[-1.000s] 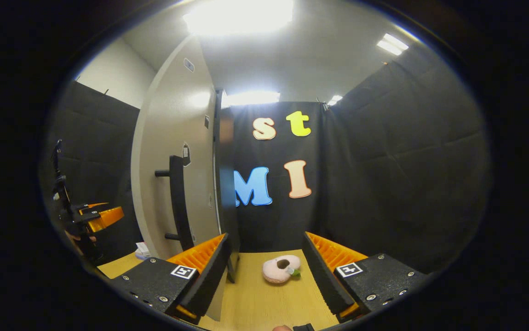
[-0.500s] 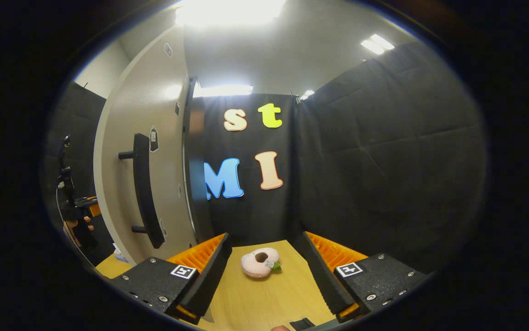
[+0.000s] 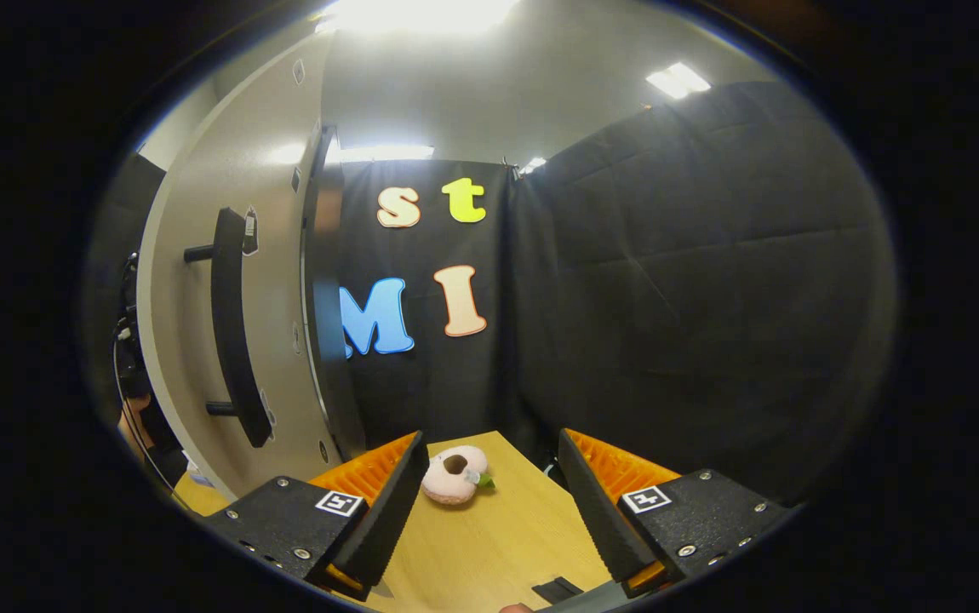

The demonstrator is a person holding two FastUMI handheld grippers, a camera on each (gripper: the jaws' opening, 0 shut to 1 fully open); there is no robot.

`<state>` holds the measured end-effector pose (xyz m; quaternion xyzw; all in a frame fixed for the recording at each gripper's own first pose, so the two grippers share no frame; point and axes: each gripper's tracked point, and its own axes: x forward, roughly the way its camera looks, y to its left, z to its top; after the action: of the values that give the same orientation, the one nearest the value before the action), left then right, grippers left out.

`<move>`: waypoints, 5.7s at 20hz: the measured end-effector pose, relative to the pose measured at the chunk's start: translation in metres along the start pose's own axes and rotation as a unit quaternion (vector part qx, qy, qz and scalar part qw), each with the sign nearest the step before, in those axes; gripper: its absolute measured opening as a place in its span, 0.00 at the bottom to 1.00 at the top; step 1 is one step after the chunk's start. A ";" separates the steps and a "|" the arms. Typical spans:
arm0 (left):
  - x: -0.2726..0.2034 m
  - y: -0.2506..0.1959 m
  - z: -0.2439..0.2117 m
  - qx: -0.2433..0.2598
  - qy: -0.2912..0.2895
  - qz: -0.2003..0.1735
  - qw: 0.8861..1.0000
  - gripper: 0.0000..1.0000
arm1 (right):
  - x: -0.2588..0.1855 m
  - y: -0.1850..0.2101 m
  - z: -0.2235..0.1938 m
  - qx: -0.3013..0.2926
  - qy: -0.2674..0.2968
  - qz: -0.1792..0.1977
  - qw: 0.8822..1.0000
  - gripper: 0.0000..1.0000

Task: Open the cabinet door with the right hand, grasp the bottle in the cabinet with the left hand and place it on the coaster, then close the cabinet door with the right hand.

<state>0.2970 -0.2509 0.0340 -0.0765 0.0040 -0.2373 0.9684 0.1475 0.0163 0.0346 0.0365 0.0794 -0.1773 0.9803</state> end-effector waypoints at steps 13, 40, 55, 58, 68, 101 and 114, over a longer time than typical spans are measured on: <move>0.077 0.009 -0.046 -0.003 0.054 -0.008 0.999 0.85 | -0.004 0.007 -0.011 -0.009 0.012 -0.010 1.000 0.95; -0.096 0.015 0.017 0.015 -0.005 0.054 0.998 0.72 | -0.020 0.013 -0.007 -0.008 0.010 0.116 0.993 0.95; -0.201 0.024 -0.009 0.026 -0.009 0.105 0.994 0.72 | -0.020 0.021 -0.012 -0.026 0.013 0.176 0.984 0.94; -0.219 0.019 -0.023 0.030 -0.004 0.107 0.994 0.68 | -0.019 0.018 -0.016 -0.032 0.012 0.176 0.984 0.95; -0.273 0.026 -0.079 0.012 0.008 0.131 0.991 0.68 | -0.013 0.017 -0.026 -0.034 0.016 0.180 0.983 0.94; -0.351 0.046 -0.301 -0.002 0.114 0.202 0.973 0.69 | 0.021 0.019 -0.078 -0.102 0.091 0.160 0.978 0.95; -0.343 0.035 -0.210 0.018 0.100 0.208 0.973 0.92 | 0.013 0.014 -0.023 -0.041 0.031 0.165 0.985 0.94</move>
<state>-0.0010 -0.0932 -0.1882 -0.0327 0.1120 -0.0372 0.9925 0.1612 0.0271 0.0099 0.0141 0.1103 -0.0080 0.9938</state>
